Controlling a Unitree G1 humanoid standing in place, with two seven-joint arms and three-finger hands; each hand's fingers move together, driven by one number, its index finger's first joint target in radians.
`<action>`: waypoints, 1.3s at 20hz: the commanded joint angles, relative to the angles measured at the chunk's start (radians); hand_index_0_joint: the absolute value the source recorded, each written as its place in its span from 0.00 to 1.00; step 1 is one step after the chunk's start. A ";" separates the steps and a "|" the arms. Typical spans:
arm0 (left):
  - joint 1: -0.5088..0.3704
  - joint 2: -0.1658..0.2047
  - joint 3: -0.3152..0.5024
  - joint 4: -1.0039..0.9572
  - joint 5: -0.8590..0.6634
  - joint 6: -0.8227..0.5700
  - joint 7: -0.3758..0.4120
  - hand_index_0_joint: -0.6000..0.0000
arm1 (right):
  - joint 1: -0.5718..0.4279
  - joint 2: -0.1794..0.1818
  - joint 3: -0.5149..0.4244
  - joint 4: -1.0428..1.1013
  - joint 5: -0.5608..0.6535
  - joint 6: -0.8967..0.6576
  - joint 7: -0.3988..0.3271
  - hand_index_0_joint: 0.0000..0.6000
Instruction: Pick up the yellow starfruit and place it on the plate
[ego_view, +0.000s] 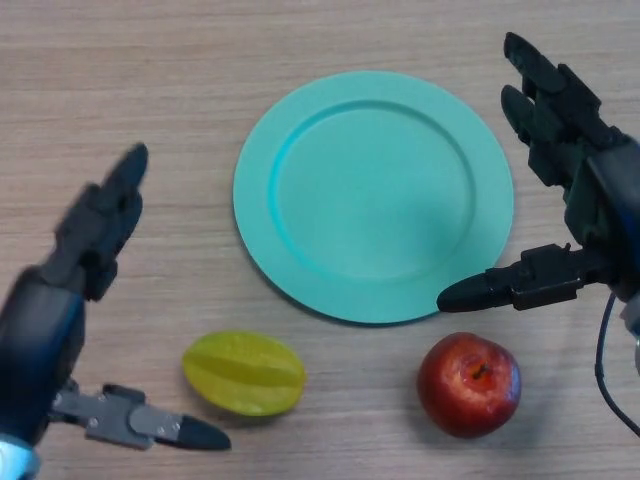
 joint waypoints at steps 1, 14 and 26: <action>0.023 0.015 -0.007 -0.021 0.071 -0.217 0.046 1.00 | -0.039 -0.009 -0.044 -0.044 0.014 -0.100 -0.016 0.00; 0.030 0.053 -0.184 0.329 0.372 -0.549 0.272 0.92 | -0.017 -0.017 -0.069 -0.090 0.045 -0.075 -0.026 0.00; 0.023 0.078 -0.216 0.475 0.557 -0.648 0.394 0.00 | 0.000 -0.020 -0.074 -0.143 0.052 -0.041 -0.017 0.00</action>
